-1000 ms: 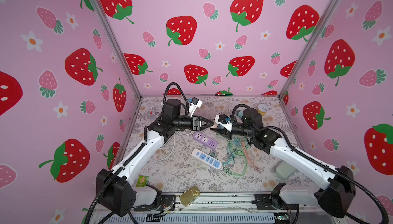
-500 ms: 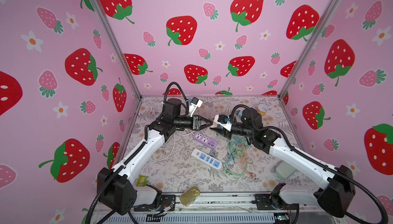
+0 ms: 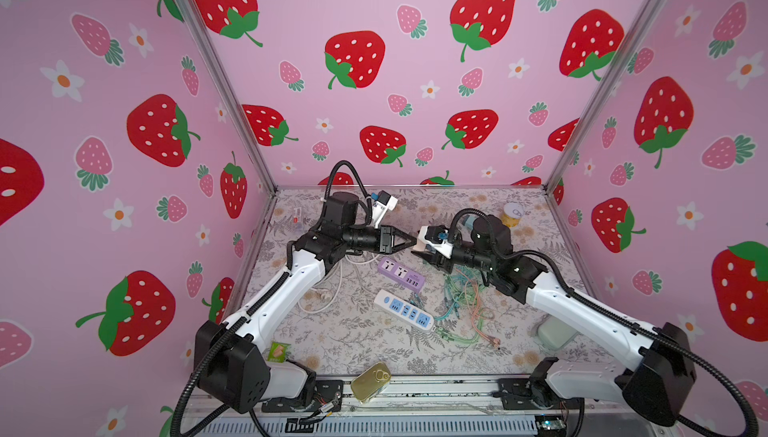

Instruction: Insert the plug

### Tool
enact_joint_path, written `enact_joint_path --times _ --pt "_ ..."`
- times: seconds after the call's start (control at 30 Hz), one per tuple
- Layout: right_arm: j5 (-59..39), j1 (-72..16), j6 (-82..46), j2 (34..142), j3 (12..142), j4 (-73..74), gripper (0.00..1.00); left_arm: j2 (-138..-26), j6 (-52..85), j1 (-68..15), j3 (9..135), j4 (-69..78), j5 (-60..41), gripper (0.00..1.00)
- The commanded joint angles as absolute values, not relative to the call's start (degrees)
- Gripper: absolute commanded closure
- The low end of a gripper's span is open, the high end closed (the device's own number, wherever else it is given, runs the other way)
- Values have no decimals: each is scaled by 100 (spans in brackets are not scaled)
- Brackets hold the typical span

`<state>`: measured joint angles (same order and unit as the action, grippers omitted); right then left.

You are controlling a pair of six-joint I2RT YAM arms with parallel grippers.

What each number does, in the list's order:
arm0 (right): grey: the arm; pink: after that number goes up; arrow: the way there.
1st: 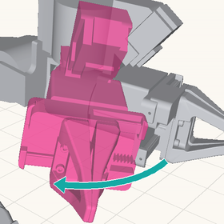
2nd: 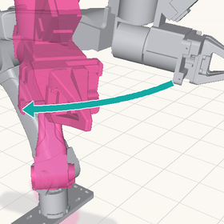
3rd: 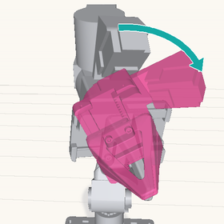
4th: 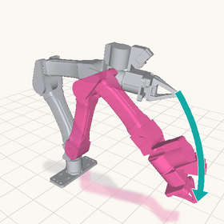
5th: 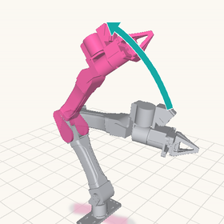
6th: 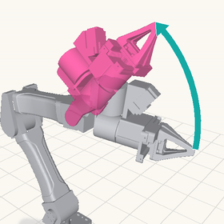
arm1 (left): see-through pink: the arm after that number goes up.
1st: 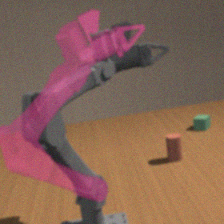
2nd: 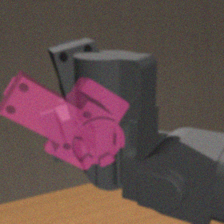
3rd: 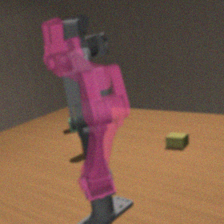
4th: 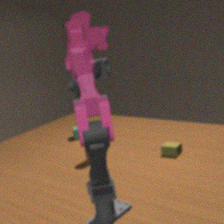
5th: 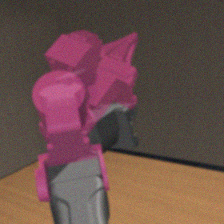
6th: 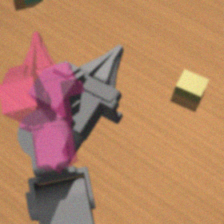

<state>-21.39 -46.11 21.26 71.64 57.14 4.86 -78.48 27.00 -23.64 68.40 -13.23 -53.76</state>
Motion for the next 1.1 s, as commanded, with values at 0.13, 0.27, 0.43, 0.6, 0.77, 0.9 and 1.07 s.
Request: enact_joint_path --times 0.13,0.27,0.43,0.6,0.77,0.9,1.07 --pt "-2013 -4399 1204 6385 5530 666 25 -7820 2737 -2388 7119 -789 -5048 100" --pt "-2114 -4125 384 6116 5426 833 20 -7801 2816 -2391 7072 -476 -4889 100" --pt "-3034 -3670 -1622 6021 4956 2045 21 -7713 3041 -2391 6777 373 -4658 100" --pt "-3644 -3665 -2986 6048 4142 3962 24 -7600 3268 -2391 6520 1382 -4548 100" --pt "-3943 -3669 -3689 6298 3729 5200 29 -7582 3426 -2390 6479 2045 -4483 100" --pt "-4111 -3665 -4072 6561 3668 5860 29 -7583 3723 -2398 6386 2703 -4469 100" --pt "-3979 -3650 -4516 6980 3780 6392 28 -7594 4060 -2400 6181 3486 -4695 100"
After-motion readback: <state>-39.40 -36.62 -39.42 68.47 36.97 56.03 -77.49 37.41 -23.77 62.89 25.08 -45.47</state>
